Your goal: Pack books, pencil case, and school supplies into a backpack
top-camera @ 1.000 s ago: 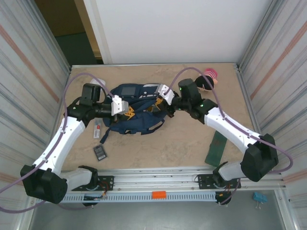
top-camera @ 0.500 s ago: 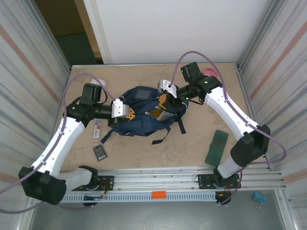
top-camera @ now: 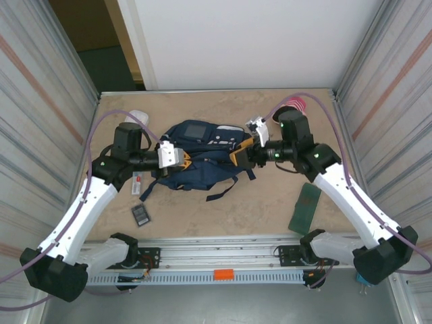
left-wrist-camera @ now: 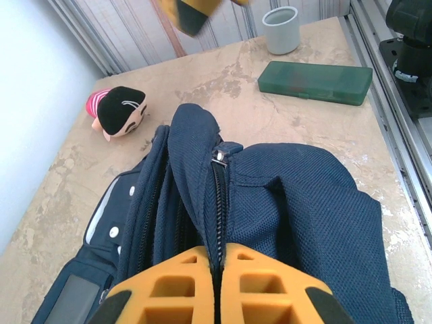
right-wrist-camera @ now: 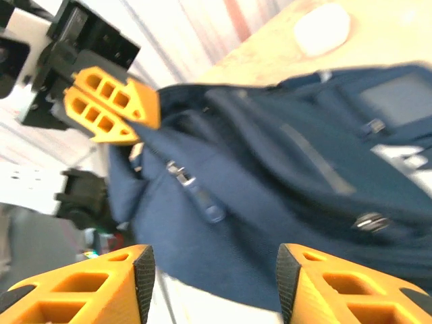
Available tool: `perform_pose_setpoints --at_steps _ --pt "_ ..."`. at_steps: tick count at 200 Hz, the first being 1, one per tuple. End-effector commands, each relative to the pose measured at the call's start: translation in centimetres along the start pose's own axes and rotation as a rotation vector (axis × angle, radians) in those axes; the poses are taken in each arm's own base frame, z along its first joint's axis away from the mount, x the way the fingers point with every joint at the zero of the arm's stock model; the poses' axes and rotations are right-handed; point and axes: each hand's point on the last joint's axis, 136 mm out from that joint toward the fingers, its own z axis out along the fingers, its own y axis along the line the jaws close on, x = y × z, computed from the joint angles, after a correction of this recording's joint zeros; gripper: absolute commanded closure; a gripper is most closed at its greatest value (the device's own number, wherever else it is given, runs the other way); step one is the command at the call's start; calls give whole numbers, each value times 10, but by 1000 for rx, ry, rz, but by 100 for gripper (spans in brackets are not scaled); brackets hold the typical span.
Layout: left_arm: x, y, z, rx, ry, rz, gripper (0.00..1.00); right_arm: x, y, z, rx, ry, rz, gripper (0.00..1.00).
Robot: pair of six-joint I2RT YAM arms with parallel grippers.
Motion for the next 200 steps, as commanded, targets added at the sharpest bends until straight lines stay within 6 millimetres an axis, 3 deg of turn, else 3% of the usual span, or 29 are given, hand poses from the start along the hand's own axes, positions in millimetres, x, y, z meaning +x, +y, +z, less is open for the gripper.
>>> perform_pose_setpoints --at_steps 1,14,44,93,123,155,182,200 --pt "-28 12 -7 -47 -88 92 100 13 14 26 -67 29 258 49" --pt "-29 12 -7 -44 -94 97 100 19 17 40 -65 53 269 47" --pt "-32 9 -6 -24 -113 93 100 12 1 60 -16 33 303 36" --pt "-32 6 -8 -24 -120 96 100 -10 11 67 -114 -21 252 40" --pt "-28 5 -4 -18 -117 82 100 -14 20 62 -168 -43 225 59" --pt "-24 7 0 -16 -113 65 100 -10 17 60 -162 -45 230 81" --pt "-21 9 2 -19 -106 58 100 -8 16 58 -167 -37 237 93" --pt "-20 8 2 -22 -101 57 100 -9 19 55 -181 -42 227 93"
